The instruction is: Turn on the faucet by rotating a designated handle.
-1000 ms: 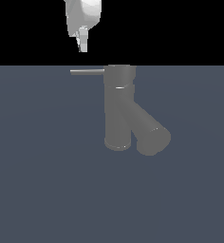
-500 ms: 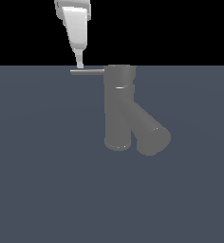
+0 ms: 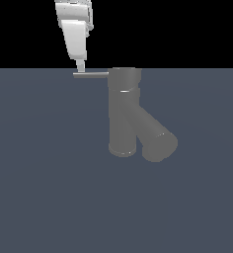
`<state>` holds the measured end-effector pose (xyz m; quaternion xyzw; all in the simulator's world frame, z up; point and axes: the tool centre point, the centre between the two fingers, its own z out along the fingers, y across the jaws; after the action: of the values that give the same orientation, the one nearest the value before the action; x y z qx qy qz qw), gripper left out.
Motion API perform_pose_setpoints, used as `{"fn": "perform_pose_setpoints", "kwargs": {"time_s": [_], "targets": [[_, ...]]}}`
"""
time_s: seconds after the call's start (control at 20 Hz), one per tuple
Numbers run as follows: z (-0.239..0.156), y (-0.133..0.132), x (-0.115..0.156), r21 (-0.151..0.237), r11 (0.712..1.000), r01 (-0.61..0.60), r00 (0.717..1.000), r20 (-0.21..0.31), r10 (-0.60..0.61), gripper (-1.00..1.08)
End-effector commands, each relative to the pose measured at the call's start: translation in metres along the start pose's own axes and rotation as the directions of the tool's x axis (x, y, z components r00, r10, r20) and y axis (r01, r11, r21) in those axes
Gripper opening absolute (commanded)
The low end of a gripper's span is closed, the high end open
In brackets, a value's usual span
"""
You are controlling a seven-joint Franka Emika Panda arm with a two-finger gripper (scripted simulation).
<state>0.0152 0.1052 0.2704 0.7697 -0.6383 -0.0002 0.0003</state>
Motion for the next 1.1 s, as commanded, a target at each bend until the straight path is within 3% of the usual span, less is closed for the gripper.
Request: {"fn": "perform_pose_setpoints", "kwargs": {"time_s": [0.0,0.15,1.05], "targets": [[0.001,-0.001,0.0,0.001,1.0,-0.004,1.0,0.0,0.004,-1.0],[0.001,0.0,0.0,0.0,1.0,-0.003,1.0,0.0,0.003,-1.0],[0.001,0.056,0.003,0.0,1.0,-0.003,1.0,0.0,0.003,-1.0]]}}
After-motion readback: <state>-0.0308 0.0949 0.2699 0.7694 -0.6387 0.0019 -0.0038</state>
